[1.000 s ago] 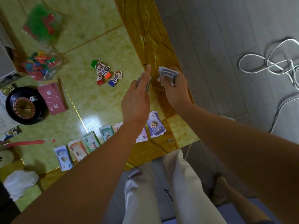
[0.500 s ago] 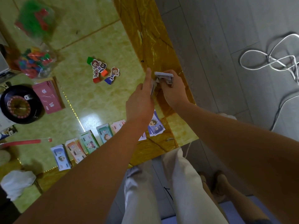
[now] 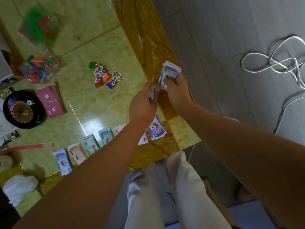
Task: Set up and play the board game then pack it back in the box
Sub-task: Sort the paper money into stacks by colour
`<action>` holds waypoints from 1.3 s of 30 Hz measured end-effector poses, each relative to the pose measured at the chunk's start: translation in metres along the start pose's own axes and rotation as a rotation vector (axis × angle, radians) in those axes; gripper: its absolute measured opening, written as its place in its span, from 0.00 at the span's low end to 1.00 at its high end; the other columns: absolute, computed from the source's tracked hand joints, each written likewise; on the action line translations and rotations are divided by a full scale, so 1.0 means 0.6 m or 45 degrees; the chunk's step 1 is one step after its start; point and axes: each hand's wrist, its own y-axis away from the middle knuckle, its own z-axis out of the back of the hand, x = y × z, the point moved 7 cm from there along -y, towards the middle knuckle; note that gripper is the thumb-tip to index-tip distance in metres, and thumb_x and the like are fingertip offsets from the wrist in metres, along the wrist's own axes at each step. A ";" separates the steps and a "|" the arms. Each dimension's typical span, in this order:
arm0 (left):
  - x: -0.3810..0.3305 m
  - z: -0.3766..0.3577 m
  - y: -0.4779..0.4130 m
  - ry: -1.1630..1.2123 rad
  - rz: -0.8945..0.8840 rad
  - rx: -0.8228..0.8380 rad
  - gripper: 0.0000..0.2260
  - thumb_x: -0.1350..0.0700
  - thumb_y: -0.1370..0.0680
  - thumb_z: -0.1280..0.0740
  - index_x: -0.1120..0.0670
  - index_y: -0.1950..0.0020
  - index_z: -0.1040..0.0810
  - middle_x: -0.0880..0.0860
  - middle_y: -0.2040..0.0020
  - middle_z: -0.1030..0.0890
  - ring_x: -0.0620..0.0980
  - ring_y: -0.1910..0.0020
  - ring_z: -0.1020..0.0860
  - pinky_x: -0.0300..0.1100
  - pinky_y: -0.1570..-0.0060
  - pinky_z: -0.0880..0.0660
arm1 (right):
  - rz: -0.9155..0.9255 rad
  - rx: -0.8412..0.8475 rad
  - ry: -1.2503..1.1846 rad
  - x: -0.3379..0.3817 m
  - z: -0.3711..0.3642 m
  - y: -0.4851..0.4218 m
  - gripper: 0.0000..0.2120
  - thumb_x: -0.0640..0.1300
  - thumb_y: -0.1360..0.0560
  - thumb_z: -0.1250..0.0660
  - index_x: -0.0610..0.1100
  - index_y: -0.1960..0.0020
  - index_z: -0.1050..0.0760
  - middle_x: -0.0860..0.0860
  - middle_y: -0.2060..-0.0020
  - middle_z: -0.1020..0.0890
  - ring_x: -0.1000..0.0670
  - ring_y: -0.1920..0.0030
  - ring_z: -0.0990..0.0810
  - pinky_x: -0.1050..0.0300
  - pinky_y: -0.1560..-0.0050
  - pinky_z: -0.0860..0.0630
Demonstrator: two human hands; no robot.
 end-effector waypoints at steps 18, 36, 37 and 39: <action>0.080 -0.020 0.115 0.446 0.283 -0.039 0.34 0.65 0.21 0.40 0.53 0.21 0.56 0.62 0.35 0.27 0.58 0.50 0.23 0.48 0.54 0.26 | -0.346 0.152 0.511 -0.066 0.035 0.102 0.17 0.35 0.20 0.46 0.38 0.31 0.40 0.44 0.46 0.29 0.46 0.48 0.29 0.55 0.53 0.32; 0.199 -0.037 0.135 0.952 0.354 -0.157 0.17 0.64 0.21 0.36 0.56 0.33 0.33 0.55 0.46 0.24 0.55 0.47 0.22 0.51 0.48 0.21 | 0.029 -0.423 1.421 -0.136 0.014 0.127 0.24 0.43 0.24 0.35 0.45 0.31 0.37 0.43 0.32 0.35 0.42 0.33 0.36 0.52 0.37 0.40; 0.198 -0.035 0.135 0.962 0.343 -0.154 0.18 0.65 0.21 0.36 0.56 0.33 0.33 0.53 0.47 0.24 0.54 0.48 0.22 0.50 0.48 0.21 | 0.010 -0.448 1.435 -0.136 0.014 0.125 0.23 0.43 0.25 0.35 0.45 0.32 0.37 0.44 0.32 0.35 0.42 0.33 0.36 0.51 0.37 0.41; 0.196 -0.030 0.135 0.982 0.318 -0.150 0.18 0.65 0.22 0.35 0.56 0.33 0.32 0.50 0.49 0.23 0.53 0.49 0.22 0.50 0.48 0.21 | 0.017 -0.515 1.397 -0.122 0.016 0.126 0.22 0.41 0.27 0.35 0.46 0.34 0.35 0.45 0.32 0.35 0.43 0.33 0.36 0.51 0.38 0.41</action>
